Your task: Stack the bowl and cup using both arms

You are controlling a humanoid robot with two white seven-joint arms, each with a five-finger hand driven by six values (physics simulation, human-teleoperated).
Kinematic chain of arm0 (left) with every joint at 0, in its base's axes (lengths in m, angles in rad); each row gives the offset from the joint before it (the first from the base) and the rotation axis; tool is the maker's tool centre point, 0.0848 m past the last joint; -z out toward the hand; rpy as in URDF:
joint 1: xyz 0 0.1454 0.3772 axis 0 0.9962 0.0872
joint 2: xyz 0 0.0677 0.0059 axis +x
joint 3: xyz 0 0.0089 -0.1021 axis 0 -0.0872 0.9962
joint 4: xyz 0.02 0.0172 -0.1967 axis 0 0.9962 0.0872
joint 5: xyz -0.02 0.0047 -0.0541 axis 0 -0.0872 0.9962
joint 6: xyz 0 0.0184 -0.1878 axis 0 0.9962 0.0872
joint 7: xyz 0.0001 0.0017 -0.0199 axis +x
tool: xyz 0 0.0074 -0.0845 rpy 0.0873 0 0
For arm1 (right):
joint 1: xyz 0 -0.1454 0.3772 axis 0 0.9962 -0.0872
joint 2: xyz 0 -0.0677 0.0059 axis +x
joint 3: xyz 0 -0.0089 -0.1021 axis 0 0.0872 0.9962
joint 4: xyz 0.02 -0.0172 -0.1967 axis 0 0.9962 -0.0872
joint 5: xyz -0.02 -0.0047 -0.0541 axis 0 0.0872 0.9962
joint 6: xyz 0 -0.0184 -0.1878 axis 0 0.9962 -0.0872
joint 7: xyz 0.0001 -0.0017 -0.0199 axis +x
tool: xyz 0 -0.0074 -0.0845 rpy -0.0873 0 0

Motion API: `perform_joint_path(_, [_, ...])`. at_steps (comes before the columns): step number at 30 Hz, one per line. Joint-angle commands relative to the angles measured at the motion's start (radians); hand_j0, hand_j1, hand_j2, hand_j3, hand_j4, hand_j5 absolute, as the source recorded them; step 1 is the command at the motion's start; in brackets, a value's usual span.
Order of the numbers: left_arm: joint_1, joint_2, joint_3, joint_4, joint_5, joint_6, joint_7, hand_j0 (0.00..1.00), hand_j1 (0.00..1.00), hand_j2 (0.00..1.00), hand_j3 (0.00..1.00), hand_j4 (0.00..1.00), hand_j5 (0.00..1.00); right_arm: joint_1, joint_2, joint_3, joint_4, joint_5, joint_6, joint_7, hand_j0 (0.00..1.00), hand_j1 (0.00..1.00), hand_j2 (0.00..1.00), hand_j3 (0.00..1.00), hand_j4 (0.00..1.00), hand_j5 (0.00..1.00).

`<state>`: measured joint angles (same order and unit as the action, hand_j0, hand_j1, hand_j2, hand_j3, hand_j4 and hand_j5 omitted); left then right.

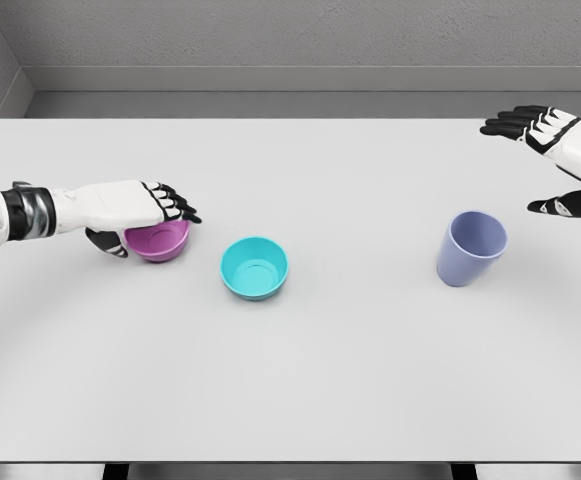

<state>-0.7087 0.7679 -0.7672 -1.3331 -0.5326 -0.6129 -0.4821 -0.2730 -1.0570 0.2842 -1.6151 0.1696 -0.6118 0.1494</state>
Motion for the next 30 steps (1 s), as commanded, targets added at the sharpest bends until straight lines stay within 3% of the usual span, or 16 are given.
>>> perform_joint_path(1, [0.000,-0.002,0.000,0.002,0.006,0.002,0.002,1.00,1.00,1.00,1.00,1.00,1.00,0.000,-0.001,0.000,0.000,-0.007,0.001,-0.001,1.00,1.00,1.00,1.00,1.00,1.00])
perform_joint_path(19, [-0.005,-0.009,-0.004,0.008,-0.007,0.002,-0.003,1.00,1.00,1.00,1.00,1.00,1.00,-0.003,0.000,0.000,-0.002,-0.007,0.001,-0.001,1.00,1.00,1.00,1.00,1.00,1.00])
perform_joint_path(22, [-0.006,-0.009,-0.009,0.009,-0.032,0.002,-0.003,0.90,0.90,0.90,0.90,0.90,0.90,-0.002,0.000,0.000,-0.002,-0.007,0.001,-0.001,1.00,1.00,1.00,1.00,1.00,1.00])
perform_joint_path(24, [-0.006,-0.010,-0.010,0.009,-0.036,0.002,-0.001,0.78,0.78,0.78,0.78,0.78,0.78,-0.002,0.000,0.000,0.000,-0.007,0.001,-0.001,1.00,1.00,1.00,1.00,1.00,1.00])
perform_joint_path(30, [-0.006,-0.009,-0.009,0.009,-0.046,0.002,0.000,0.67,0.67,0.67,0.67,0.67,0.67,-0.002,0.000,0.000,-0.002,-0.007,0.001,-0.001,1.00,1.00,1.00,1.00,1.00,1.00])
